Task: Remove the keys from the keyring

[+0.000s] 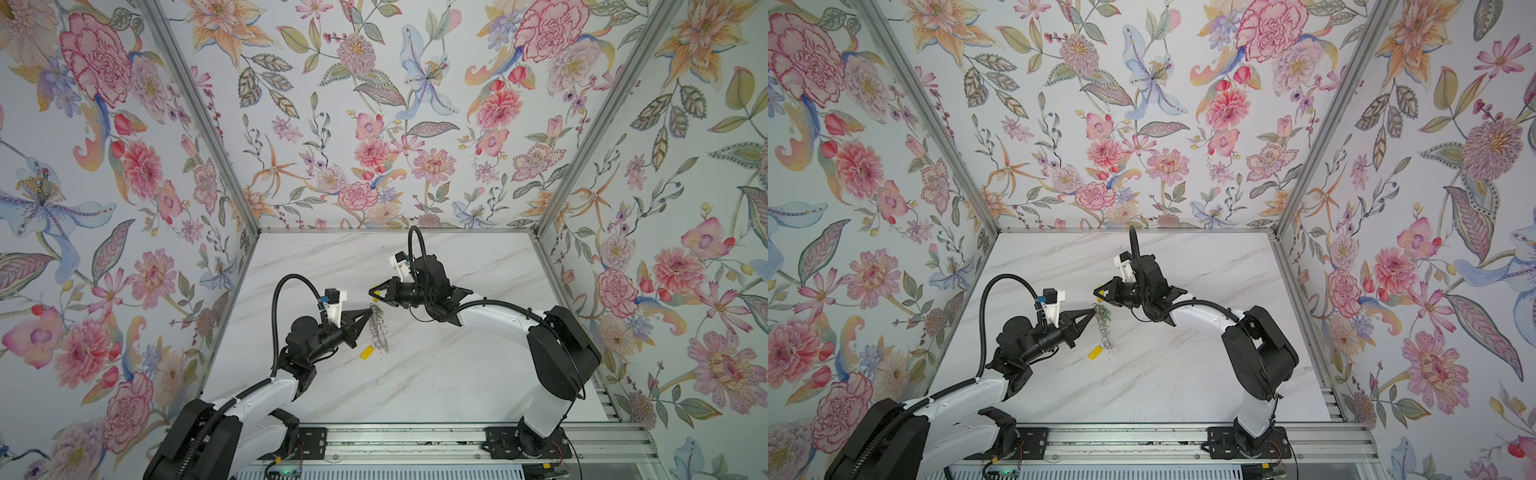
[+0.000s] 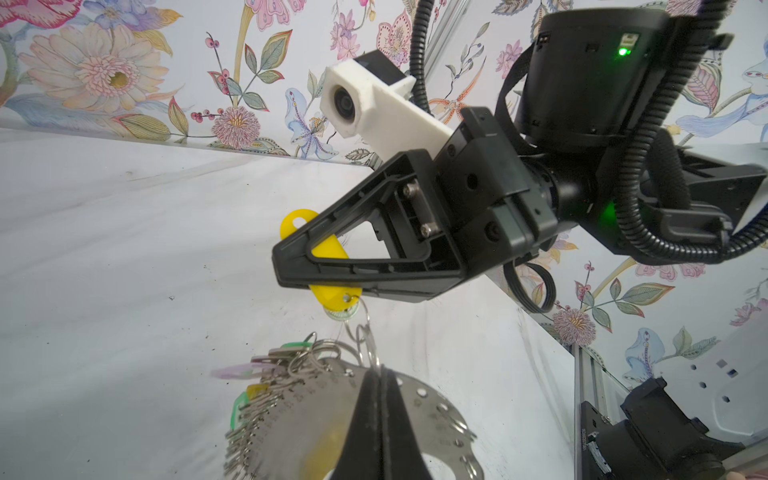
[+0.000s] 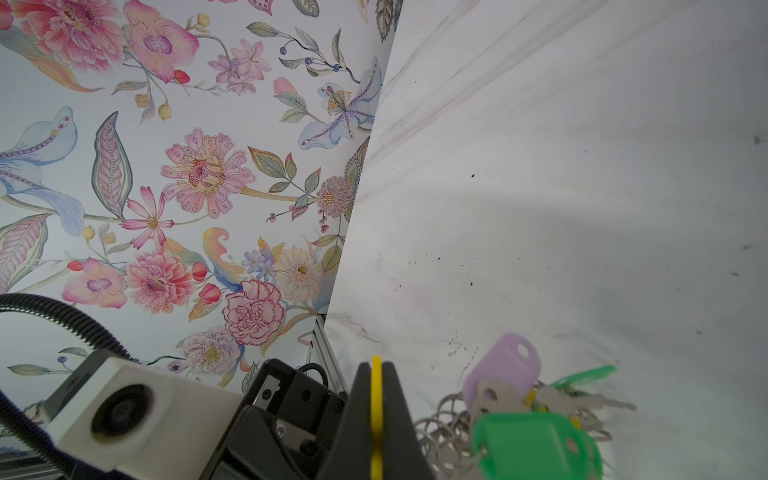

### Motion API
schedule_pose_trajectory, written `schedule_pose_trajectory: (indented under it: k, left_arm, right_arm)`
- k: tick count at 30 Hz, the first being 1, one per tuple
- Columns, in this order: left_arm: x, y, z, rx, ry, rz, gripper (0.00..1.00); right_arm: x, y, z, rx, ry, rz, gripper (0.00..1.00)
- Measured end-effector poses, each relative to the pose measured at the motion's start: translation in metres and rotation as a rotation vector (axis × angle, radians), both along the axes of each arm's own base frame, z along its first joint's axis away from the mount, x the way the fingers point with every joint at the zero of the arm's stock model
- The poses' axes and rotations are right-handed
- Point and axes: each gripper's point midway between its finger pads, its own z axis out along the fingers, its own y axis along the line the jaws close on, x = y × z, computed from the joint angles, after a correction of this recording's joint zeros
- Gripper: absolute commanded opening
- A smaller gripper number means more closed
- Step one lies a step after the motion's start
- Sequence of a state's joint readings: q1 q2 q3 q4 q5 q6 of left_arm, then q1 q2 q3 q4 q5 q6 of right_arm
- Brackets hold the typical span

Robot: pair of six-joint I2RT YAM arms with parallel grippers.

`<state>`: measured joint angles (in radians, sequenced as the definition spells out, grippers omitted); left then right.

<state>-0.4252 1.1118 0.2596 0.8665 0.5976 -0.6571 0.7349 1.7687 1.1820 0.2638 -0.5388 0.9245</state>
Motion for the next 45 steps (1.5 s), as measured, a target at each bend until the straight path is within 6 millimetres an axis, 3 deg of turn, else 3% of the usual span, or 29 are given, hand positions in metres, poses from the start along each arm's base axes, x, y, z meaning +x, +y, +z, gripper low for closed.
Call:
schedule_pose_trajectory:
  k: [14,21,36,45]
  left_arm:
    - [-0.001,-0.003,0.028,-0.079,-0.112,-0.055,0.0]
    - [0.001,-0.004,0.03,-0.097,-0.131,-0.058,0.0]
    - [-0.001,0.001,0.047,-0.183,-0.181,-0.047,0.0]
    - [0.008,0.0,0.031,-0.262,-0.076,-0.051,0.0]
  right_arm:
    - [-0.025,-0.023,0.045,-0.017,-0.105,0.001,0.0]
    - [-0.029,-0.026,0.041,-0.03,-0.104,-0.018,0.0]
    - [-0.04,-0.01,0.037,-0.006,-0.085,-0.003,0.0]
    - [-0.033,-0.003,0.023,-0.025,-0.066,-0.01,0.0]
